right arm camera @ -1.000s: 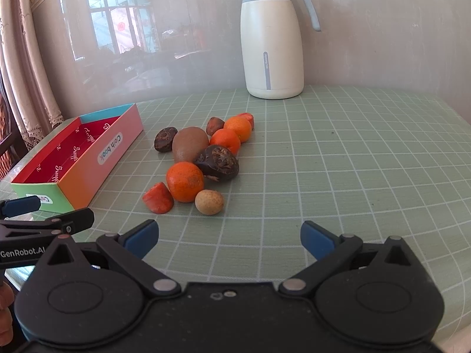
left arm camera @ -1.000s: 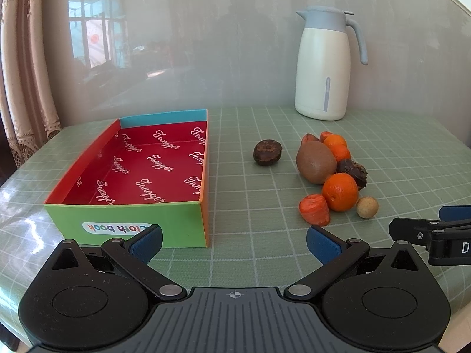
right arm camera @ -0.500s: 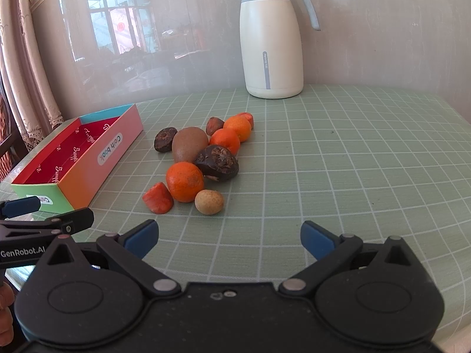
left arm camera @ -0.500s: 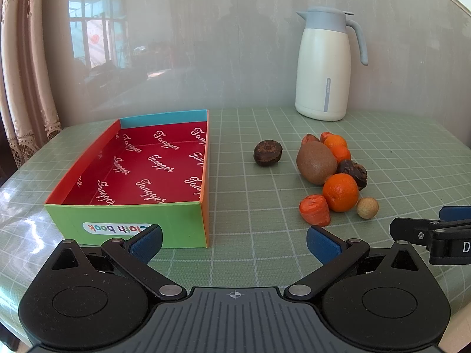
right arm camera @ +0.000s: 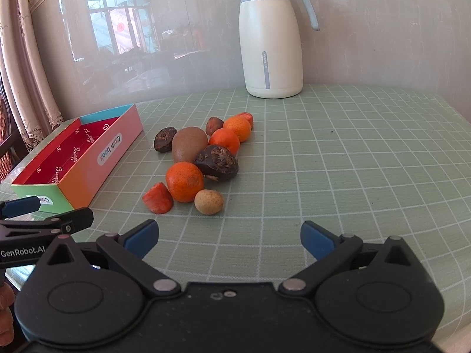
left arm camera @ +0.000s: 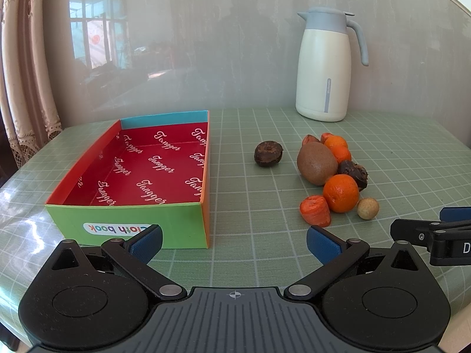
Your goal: Organize fruits
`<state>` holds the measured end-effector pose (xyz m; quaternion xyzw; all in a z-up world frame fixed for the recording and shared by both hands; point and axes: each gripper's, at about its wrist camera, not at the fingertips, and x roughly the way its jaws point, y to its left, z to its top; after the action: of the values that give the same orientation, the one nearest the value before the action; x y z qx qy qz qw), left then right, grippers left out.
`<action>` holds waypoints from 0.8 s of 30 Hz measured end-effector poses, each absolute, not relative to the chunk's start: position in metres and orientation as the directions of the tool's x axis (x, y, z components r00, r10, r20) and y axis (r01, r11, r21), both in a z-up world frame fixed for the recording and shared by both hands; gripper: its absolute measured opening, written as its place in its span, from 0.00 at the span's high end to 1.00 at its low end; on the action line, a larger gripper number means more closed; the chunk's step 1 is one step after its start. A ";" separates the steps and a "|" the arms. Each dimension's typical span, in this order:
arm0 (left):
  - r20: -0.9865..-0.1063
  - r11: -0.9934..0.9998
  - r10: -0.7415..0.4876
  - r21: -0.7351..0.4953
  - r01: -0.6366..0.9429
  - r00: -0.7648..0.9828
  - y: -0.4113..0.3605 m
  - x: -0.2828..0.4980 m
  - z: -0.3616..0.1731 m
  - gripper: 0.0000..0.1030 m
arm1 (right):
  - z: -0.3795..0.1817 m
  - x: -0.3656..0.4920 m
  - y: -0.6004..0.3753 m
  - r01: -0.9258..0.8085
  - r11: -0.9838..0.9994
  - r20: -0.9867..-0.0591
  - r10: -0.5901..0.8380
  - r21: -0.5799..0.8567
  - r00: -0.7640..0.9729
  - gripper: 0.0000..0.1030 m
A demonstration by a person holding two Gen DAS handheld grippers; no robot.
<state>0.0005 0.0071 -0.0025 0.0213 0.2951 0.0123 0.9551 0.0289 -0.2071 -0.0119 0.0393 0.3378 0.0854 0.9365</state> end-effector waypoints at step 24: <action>-0.561 0.998 0.039 0.055 -0.010 0.827 0.008 0.002 0.000 0.00 | -0.011 0.028 -0.212 -0.121 0.982 -0.625 0.185 0.143 0.759 0.00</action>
<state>0.0018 0.0078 -0.0004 0.0247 0.2938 0.0130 0.9555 0.0284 -0.2122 -0.0114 0.0470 0.3376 0.0817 0.9365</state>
